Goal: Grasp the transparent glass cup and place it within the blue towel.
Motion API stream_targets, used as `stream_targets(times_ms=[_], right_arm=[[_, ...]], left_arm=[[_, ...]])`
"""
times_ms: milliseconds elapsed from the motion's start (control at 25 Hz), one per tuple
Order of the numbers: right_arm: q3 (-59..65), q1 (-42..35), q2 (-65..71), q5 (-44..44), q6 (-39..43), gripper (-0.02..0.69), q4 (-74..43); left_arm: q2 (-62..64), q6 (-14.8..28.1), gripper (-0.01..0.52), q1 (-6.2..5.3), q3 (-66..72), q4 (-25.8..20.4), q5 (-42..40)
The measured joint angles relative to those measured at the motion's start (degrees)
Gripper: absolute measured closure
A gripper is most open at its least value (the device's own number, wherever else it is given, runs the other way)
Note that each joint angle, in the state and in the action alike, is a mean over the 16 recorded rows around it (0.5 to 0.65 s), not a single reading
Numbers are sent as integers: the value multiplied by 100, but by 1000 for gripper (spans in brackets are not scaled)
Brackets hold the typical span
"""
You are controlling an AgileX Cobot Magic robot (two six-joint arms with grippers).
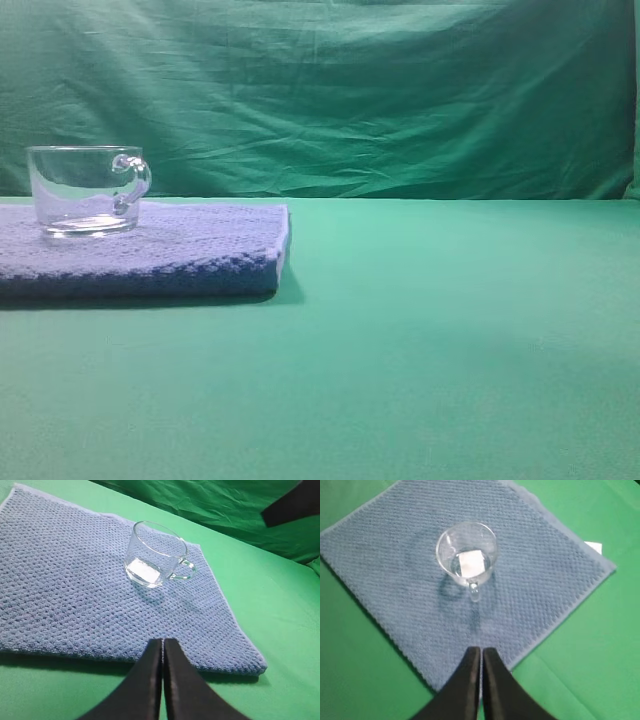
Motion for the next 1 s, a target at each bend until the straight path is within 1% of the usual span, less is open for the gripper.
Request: stream_targets(times_ms=[160, 480, 600, 800, 1000], right_arm=[[1136, 0, -826, -436, 108, 665, -162], [3878, 0, -2438, -1740, 192, 665, -149], [4710, 0, -2966, -2064, 218, 665, -109], [5582, 0, -3645, -2226, 285, 665, -127], [5922, 0, -4057, -2089, 371, 665, -303]], left_arm=[[0, 0, 514, 0, 0, 0, 0], [0, 0, 514, 0, 0, 0, 0], [0, 0, 514, 0, 0, 0, 0], [0, 0, 514, 0, 0, 0, 0], [0, 0, 514, 0, 0, 0, 0]])
